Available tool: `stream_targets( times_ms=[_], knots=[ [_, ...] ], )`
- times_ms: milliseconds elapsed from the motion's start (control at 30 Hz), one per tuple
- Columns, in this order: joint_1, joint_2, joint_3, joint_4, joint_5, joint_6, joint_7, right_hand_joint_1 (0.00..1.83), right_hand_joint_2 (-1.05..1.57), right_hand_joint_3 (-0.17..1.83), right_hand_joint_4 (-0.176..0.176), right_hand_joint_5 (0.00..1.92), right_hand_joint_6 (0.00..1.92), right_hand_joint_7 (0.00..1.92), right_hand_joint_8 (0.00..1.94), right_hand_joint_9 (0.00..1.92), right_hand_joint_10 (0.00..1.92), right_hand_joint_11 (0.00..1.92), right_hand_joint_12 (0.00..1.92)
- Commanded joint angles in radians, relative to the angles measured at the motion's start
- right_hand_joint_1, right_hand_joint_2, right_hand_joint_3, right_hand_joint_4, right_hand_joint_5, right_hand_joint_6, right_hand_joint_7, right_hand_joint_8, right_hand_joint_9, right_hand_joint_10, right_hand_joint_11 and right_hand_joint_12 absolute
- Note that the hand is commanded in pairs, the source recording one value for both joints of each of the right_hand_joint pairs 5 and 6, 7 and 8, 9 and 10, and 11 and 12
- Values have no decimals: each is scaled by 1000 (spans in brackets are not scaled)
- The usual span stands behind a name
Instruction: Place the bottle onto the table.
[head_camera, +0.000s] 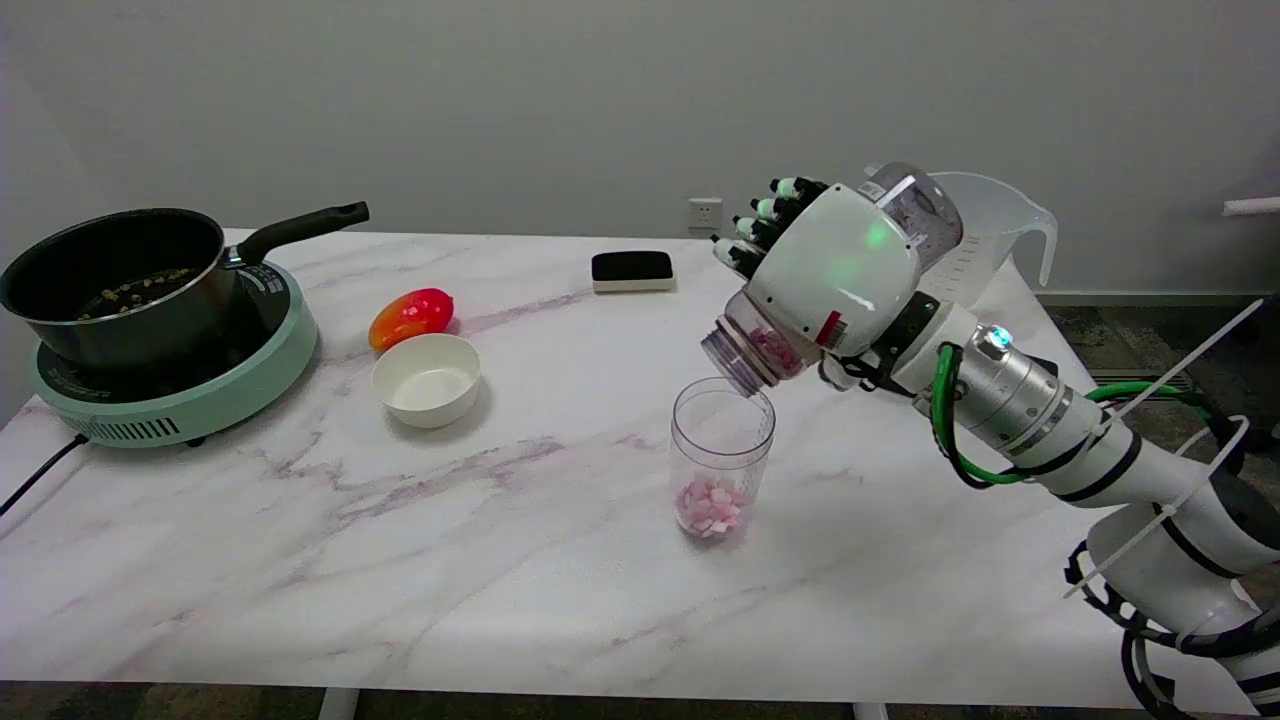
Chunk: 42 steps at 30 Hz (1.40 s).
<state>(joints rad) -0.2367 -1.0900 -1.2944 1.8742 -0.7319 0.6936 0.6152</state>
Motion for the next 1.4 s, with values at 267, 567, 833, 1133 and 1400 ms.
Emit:
stream_targets(
  times_ms=[267,567,833,1133,1400],
  knots=[
    [25,-20,-79,-4,328,-126,82,1406,1571,646,0,1920,1920,1920,1920,1851,1851,1525,1525],
    [90,12,-3,-10,852,-356,380,1491,1479,709,0,1920,1920,1920,1920,1808,1808,1511,1511],
    [97,134,58,-134,1216,-383,938,1639,1311,828,0,1920,1920,1920,1920,1763,1763,1492,1492],
    [216,316,-162,-570,1129,-44,1278,1585,1392,952,0,1920,1920,1920,1920,1800,1800,1527,1527],
    [523,209,-436,-985,1115,191,1293,1455,1534,825,0,1920,1920,1920,1920,1827,1827,1557,1557]
  ],
)
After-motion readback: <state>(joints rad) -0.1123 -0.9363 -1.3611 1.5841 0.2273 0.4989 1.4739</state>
